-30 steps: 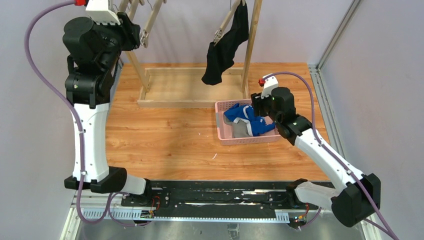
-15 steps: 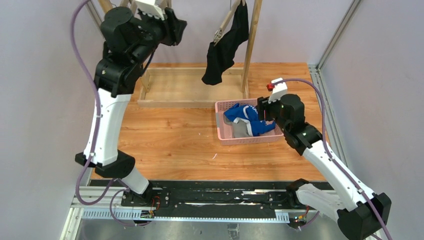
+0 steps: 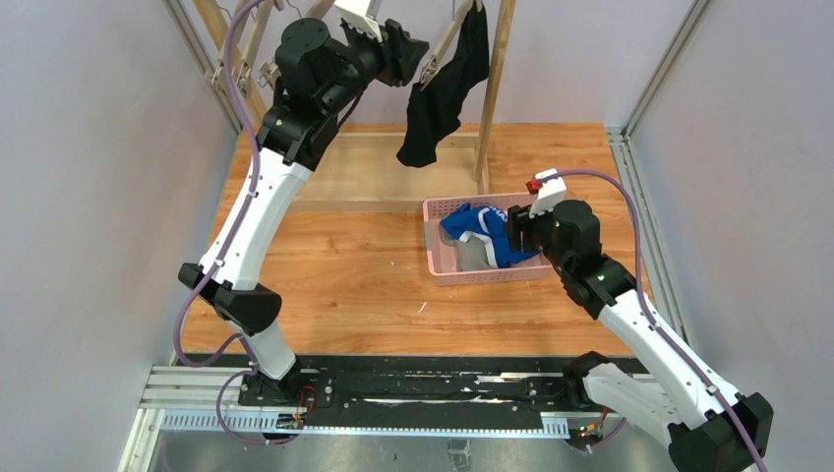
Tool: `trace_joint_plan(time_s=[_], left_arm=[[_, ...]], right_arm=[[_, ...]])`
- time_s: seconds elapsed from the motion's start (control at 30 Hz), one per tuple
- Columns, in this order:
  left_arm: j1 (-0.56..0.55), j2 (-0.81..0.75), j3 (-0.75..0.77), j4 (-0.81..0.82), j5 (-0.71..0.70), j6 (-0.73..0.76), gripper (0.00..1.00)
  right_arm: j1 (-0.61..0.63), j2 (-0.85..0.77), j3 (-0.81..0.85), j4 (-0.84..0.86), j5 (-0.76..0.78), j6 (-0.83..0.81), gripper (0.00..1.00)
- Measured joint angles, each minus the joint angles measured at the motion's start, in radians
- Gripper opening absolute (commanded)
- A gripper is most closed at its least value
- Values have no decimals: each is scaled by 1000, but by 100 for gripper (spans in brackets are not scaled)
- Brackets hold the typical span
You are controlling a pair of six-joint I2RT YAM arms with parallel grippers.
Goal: Remove the underwear clipped to the hanger
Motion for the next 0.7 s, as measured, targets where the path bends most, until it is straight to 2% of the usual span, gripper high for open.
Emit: trace_joint_plan(time_s=[0.23, 0.7], left_arm=[[-10, 18, -23, 119, 28, -14, 53], [-53, 145, 22, 97, -24, 113, 55]], right_arm=[[24, -1, -8, 1, -12, 12, 59], [74, -27, -57, 18, -61, 17, 58]])
